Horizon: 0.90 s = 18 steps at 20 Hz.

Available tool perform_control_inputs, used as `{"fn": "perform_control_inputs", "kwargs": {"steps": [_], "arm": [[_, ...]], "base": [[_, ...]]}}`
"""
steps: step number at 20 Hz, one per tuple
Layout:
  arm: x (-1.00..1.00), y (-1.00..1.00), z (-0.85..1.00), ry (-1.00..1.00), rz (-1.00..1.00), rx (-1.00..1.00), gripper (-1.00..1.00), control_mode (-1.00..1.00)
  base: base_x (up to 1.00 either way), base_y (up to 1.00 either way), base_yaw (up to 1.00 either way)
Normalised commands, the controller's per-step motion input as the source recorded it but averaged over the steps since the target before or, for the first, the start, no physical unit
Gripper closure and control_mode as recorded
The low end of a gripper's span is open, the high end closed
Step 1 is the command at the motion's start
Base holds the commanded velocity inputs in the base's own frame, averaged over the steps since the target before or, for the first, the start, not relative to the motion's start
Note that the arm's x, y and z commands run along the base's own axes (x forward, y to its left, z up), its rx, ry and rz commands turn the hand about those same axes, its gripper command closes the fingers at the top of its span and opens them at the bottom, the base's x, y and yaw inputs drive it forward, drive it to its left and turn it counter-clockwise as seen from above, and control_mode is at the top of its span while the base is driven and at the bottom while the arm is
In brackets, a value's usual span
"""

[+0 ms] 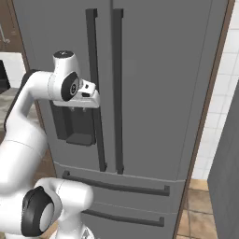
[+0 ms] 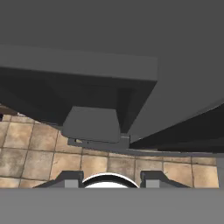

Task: Open the fridge, grab two sodas, and place both sodas inside the bowl with ice on the dining counter.

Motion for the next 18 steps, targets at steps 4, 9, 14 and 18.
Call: {"fn": "perform_control_inputs", "kwargs": {"steps": [4, 9, 14, 18], "arm": [[0.0, 0.0, 0.0, 0.0, 0.0, 0.0, -1.0, 1.0], [0.0, 0.0, 0.0, 0.0, 0.0, 0.0, -1.0, 1.0], [0.0, 0.0, 0.0, 0.0, 0.0, 0.0, -1.0, 1.0], [0.0, 0.0, 0.0, 0.0, 0.0, 0.0, -1.0, 1.0]], "base": [[-0.03, -0.05, 0.0], [-0.41, -0.54, -0.04], [-0.43, -0.45, -0.03], [-0.12, -0.06, 0.0]]}}
